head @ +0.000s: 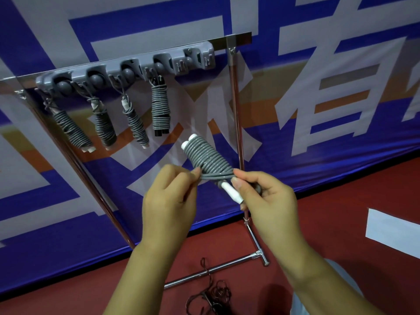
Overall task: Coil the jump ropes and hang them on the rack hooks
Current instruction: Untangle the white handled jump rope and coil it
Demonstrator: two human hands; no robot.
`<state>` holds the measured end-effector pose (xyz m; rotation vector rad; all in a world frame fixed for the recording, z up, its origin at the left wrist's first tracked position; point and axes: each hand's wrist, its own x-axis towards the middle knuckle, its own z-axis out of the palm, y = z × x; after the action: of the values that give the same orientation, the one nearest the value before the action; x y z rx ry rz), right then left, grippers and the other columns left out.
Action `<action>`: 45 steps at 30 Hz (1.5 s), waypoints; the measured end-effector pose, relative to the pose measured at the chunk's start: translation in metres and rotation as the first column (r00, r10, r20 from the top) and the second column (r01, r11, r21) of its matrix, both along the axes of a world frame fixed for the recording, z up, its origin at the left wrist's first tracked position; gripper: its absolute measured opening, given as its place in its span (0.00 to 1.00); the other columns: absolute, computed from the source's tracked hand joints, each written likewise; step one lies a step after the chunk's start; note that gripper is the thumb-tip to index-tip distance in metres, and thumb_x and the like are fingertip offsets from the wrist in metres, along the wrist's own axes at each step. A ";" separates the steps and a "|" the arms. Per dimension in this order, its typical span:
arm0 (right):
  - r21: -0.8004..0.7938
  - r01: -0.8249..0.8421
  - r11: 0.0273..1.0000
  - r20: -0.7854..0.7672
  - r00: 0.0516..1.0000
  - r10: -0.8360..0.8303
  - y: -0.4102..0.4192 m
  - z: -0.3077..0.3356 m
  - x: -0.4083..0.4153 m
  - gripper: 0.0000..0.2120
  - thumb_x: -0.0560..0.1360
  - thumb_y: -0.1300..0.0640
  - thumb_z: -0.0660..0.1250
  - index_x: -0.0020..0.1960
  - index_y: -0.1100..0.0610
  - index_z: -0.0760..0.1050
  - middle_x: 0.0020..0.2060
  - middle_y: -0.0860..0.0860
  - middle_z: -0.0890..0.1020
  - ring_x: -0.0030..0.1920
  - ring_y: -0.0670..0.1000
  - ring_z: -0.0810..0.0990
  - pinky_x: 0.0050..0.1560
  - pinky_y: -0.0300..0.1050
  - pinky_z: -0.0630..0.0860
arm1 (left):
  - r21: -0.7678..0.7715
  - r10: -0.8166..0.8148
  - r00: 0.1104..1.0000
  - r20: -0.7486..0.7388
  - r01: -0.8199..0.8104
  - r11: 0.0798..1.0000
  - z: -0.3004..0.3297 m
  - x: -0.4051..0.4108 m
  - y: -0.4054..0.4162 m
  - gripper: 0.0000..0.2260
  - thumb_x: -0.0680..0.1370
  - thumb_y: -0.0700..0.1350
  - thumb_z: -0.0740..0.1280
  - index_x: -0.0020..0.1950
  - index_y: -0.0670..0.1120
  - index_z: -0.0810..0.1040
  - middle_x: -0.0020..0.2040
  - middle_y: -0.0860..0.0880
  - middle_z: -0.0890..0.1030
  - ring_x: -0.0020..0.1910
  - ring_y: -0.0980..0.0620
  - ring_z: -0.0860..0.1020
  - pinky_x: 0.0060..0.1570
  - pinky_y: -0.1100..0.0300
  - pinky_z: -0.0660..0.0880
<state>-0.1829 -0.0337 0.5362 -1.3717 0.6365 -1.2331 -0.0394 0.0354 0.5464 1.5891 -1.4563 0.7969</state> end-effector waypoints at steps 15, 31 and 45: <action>0.418 -0.285 0.863 0.405 0.908 0.104 0.006 0.023 0.002 0.10 0.65 0.59 0.69 0.44 0.62 0.80 0.36 0.50 0.84 0.32 0.42 0.78 0.27 0.31 0.70 | -0.097 -0.335 0.705 -0.625 0.355 0.930 -0.005 -0.034 0.002 0.09 0.76 0.52 0.62 0.43 0.52 0.80 0.42 0.58 0.82 0.41 0.61 0.79 0.40 0.71 0.72; 0.338 -0.253 0.907 0.309 0.940 0.147 0.011 0.030 -0.005 0.09 0.63 0.58 0.69 0.43 0.57 0.82 0.33 0.51 0.83 0.28 0.43 0.76 0.28 0.32 0.71 | -0.053 -0.330 0.194 -0.924 0.789 0.613 0.020 -0.005 0.012 0.02 0.72 0.42 0.70 0.40 0.44 0.81 0.40 0.47 0.82 0.41 0.51 0.82 0.44 0.63 0.78; 0.356 -0.499 0.790 0.439 0.836 0.330 0.013 0.038 -0.005 0.07 0.63 0.60 0.68 0.39 0.58 0.83 0.33 0.53 0.82 0.29 0.43 0.76 0.23 0.32 0.68 | -0.010 -0.391 0.543 -0.743 0.576 0.818 0.023 -0.009 0.016 0.08 0.68 0.53 0.70 0.46 0.57 0.82 0.40 0.53 0.82 0.41 0.61 0.79 0.42 0.70 0.74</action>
<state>-0.1881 -0.0205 0.5742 -0.7978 0.3046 -0.8556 -0.0486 0.0515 0.5689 1.3016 -1.2937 -0.3538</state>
